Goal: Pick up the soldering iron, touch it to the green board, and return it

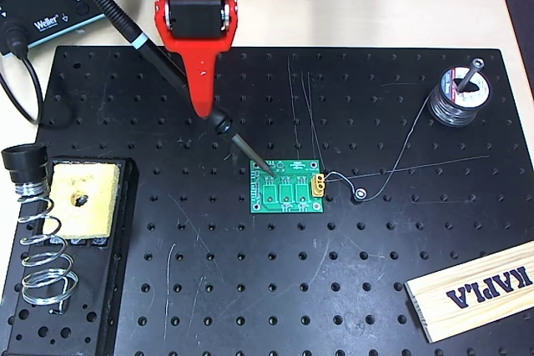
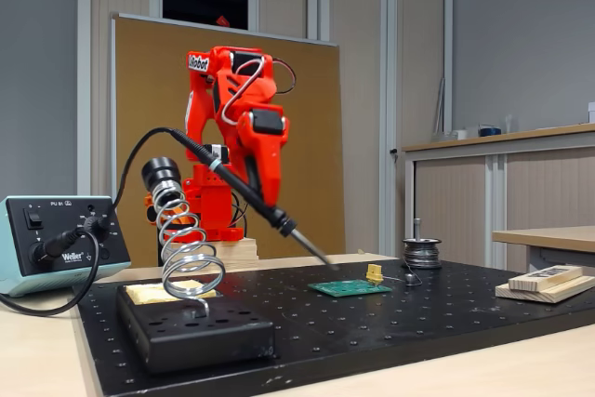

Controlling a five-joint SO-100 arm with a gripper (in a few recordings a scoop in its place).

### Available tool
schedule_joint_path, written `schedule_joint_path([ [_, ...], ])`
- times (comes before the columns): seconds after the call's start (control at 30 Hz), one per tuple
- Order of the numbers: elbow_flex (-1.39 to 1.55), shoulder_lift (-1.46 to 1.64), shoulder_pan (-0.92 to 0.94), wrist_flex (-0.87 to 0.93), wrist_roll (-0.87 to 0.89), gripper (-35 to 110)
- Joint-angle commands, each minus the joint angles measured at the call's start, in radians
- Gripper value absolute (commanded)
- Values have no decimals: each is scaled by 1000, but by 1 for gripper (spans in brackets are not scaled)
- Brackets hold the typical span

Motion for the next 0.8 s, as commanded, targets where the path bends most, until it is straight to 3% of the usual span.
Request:
schedule_joint_path([
  [0.0,-94,-25,-8,12,-17,0],
  [0.3,-230,-186,-75,12,12,0],
  [0.77,-210,-202,-129,12,74,0],
])
